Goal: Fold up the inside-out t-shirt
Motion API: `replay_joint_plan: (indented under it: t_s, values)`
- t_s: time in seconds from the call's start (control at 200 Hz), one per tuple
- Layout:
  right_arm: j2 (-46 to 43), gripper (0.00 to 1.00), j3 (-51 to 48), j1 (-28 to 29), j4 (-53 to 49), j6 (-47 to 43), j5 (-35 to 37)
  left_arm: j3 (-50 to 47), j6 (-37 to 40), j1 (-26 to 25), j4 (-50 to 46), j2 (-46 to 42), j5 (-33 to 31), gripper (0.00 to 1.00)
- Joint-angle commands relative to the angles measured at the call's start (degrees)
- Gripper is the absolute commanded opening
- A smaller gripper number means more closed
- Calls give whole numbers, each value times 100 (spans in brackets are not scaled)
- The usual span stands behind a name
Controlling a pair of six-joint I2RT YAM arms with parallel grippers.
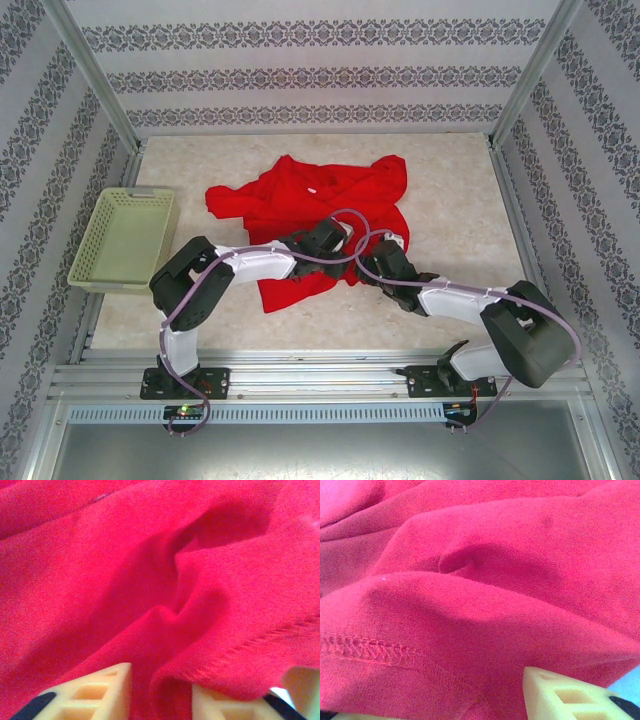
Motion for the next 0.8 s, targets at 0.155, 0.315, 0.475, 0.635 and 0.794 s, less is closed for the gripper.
replay_joint_plan:
  t_s: [0.155, 0.315, 0.475, 0.635, 0.794]
  values:
    - [-415, 49, -277, -3, 307, -84, -129, 99, 40, 115, -494, -420, -170, 3]
    - [-914, 56, -561, 339, 1363, -589, -1068, 228, 142, 123, -714, -1276, -180, 0]
    - [-880, 65, -633, 1226, 1997, -1095, -924, 493, 290, 137, -991, -1674, -95, 0]
    - [-233, 65, -429, 1314, 3037, -1202, -1056, 679, 319, 137, -1137, -1917, 26, 0]
    - [179, 61, -160, 1409, 3539, -1523, -996, 881, 361, 152, -1337, -2000, 102, 0]
